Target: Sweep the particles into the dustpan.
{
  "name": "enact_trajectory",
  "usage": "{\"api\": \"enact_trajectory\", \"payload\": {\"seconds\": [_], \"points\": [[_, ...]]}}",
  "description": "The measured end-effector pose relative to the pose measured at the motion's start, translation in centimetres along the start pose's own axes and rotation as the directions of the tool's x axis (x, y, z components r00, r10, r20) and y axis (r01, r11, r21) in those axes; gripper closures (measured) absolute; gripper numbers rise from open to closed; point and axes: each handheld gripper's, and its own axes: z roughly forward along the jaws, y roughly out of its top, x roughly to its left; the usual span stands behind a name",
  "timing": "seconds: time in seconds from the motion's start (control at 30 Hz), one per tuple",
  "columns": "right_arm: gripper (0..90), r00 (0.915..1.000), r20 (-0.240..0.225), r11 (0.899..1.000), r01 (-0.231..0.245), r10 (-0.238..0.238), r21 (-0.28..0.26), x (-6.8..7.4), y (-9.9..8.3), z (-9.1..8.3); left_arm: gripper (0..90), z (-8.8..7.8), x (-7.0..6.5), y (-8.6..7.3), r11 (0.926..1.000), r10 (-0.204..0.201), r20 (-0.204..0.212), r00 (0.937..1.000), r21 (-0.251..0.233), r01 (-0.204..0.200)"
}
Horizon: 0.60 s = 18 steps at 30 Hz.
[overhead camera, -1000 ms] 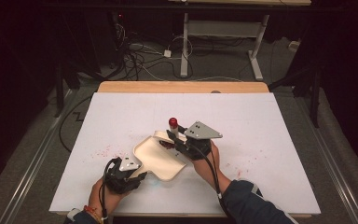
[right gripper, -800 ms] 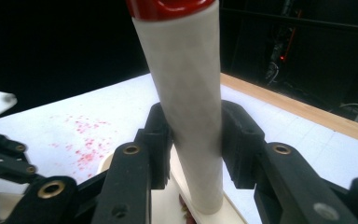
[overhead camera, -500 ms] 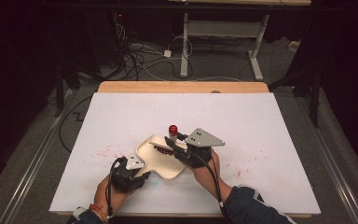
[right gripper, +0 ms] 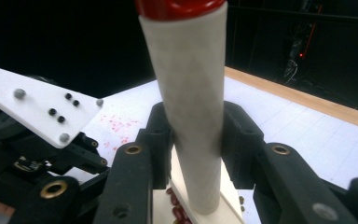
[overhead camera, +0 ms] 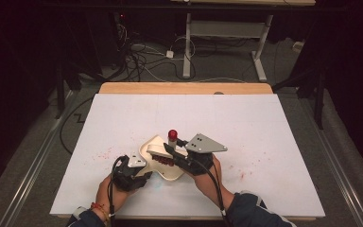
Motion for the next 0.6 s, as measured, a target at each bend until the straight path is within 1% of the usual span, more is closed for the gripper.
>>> {"api": "enact_trajectory", "payload": {"seconds": [0.13,0.17,0.23,0.3,0.37,0.43,0.5,0.57,0.6], "points": [[68.3,0.9999,-0.007,1.000,-0.015,0.015,0.000,-0.1,0.4,-0.1,62.7,0.1,0.2,0.0,0.9999,0.017,0.000,0.9999,-0.001,-0.017],[68.7,0.9996,-0.010,1.000,-0.025,0.025,-0.003,-0.2,0.5,-0.1,62.6,0.1,0.3,0.0,0.9998,0.020,0.003,0.9998,0.000,-0.020],[69.8,0.9995,-0.013,1.000,-0.028,0.028,-0.004,-0.6,0.9,0.0,62.8,0.2,0.4,0.0,0.9997,0.026,0.005,0.9997,0.002,-0.026],[69.9,0.9984,-0.013,0.999,-0.054,0.054,-0.004,-1.1,1.2,0.2,62.8,0.2,0.4,0.0,0.9996,0.030,0.004,0.9995,0.002,-0.030],[69.9,0.9977,-0.009,0.998,-0.068,0.068,-0.005,-1.3,1.3,0.3,63.0,0.2,0.3,0.0,0.9993,0.038,0.004,0.9993,0.000,-0.038],[70.0,0.9981,-0.002,0.998,-0.062,0.062,-0.014,-1.5,1.3,0.4,63.1,0.2,0.3,0.0,0.9993,0.039,0.006,0.9992,0.000,-0.039],[70.0,0.9971,-0.002,0.997,-0.076,0.076,-0.031,-2.1,1.6,0.5,63.2,0.2,0.2,-0.1,0.9993,0.038,0.009,0.9992,0.001,-0.038],[70.0,0.9966,-0.004,0.996,-0.083,0.083,-0.036,-2.3,1.8,0.4,63.3,0.2,0.1,-0.1,0.9991,0.042,0.006,0.9991,0.001,-0.042],[70.0,0.9965,-0.001,0.995,-0.083,0.083,-0.051,-2.5,2.1,0.4,63.3,0.1,0.0,-0.2,0.9988,0.048,0.005,0.9988,0.004,-0.048]]}}
